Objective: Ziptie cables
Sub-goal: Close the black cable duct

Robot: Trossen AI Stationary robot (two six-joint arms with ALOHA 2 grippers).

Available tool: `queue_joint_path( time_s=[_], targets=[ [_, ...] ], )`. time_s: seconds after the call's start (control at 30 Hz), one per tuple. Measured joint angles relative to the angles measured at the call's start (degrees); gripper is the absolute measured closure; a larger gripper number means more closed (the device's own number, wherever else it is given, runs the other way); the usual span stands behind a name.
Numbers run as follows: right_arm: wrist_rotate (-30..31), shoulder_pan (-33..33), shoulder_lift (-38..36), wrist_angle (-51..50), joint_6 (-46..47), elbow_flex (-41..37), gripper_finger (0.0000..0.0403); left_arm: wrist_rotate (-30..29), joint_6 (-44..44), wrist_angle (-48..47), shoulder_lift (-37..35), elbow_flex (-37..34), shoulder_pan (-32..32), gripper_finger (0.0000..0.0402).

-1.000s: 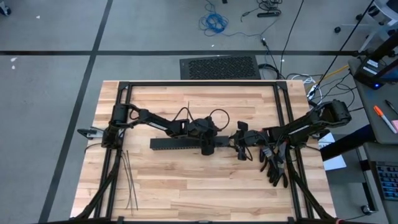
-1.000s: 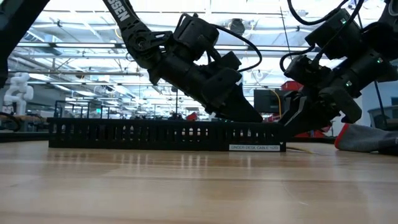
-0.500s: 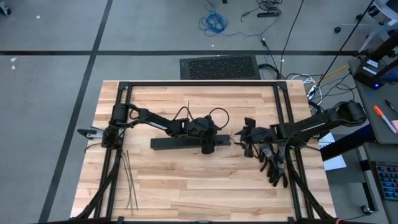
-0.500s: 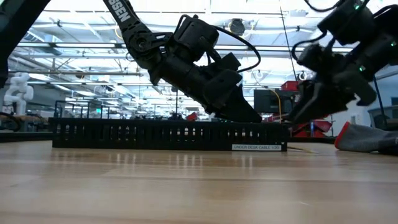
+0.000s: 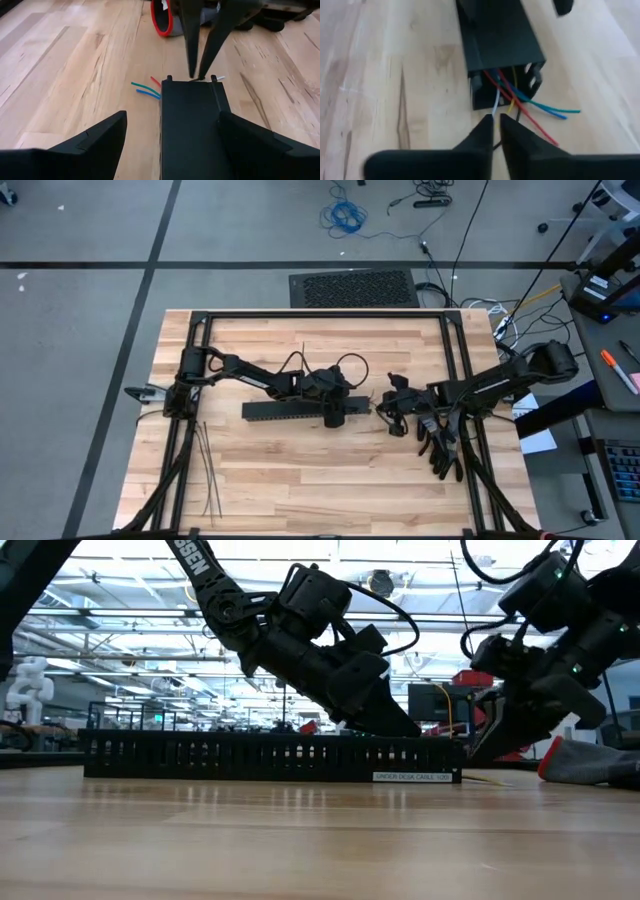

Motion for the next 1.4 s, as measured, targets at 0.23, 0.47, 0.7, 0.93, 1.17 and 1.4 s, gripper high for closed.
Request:
queue_joint_path(
  time_s=[0.23,0.47,0.7,0.93,1.17,1.4],
  targets=[
    [-0.3,0.7,5.2,3.7,1.2,0.0,0.0393,0.0,0.0,0.1,0.0,0.0,0.0,0.0089],
    [-1.1,0.5,6.5,6.0,-3.8,0.0,0.0367,0.0,0.2,-0.5,0.0,0.0,0.0,0.0089],
    [-2.4,-2.0,6.0,5.8,-4.8,0.0,0.0223,1.9,1.0,-3.2,-0.1,0.0,-0.2,0.0089],
    [-7.4,-4.5,6.0,8.8,-5.6,0.0,0.0060,4.0,1.0,-6.0,-0.1,-0.1,-0.8,0.0089],
    [-10.0,-4.7,6.6,12.6,-5.3,0.0,0.0052,4.9,1.0,-6.1,-0.1,-0.1,-2.3,0.0089],
    [-11.4,-3.0,11.5,16.6,-0.6,0.0,0.0088,4.9,1.0,-6.1,-0.1,-0.1,-2.3,0.0089]
  ],
)
